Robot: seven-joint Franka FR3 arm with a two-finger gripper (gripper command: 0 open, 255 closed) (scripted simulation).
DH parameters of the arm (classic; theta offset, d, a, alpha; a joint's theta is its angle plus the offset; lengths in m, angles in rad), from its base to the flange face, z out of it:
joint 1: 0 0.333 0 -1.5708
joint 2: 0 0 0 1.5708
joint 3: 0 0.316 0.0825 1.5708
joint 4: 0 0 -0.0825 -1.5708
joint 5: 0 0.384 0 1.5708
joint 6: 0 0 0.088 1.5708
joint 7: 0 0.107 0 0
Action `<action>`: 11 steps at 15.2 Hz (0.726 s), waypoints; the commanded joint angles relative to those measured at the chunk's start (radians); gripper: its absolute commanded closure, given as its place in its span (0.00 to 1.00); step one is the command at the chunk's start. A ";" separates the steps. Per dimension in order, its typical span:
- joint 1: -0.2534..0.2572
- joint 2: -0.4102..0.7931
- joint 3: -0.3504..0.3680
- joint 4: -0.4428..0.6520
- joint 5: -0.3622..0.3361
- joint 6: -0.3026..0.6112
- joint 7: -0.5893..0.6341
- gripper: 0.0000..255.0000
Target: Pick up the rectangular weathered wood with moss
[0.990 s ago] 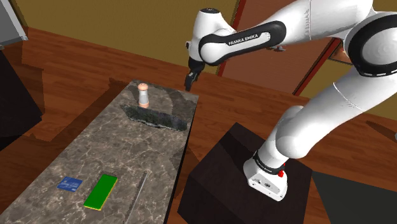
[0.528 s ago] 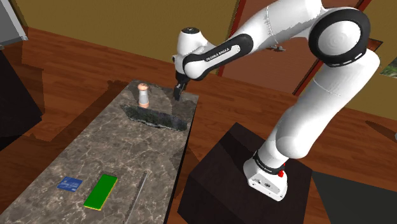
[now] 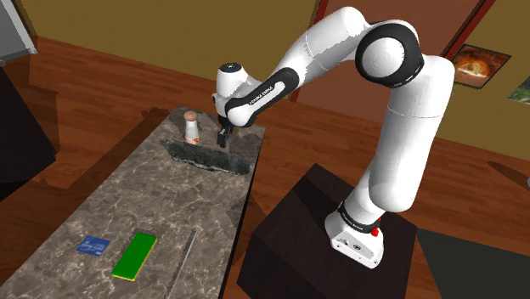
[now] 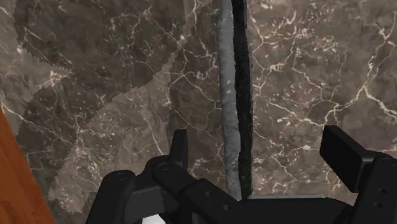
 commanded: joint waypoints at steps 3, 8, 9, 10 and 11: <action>0.020 0.153 -0.005 0.108 -0.032 0.032 0.010 0.00; 0.035 0.269 -0.013 0.185 -0.052 0.062 0.019 0.00; 0.036 0.280 -0.015 0.188 -0.054 0.071 0.022 0.00; 0.037 0.292 -0.017 0.191 -0.056 0.079 0.025 0.00; 0.039 0.303 -0.018 0.194 -0.058 0.088 0.027 0.00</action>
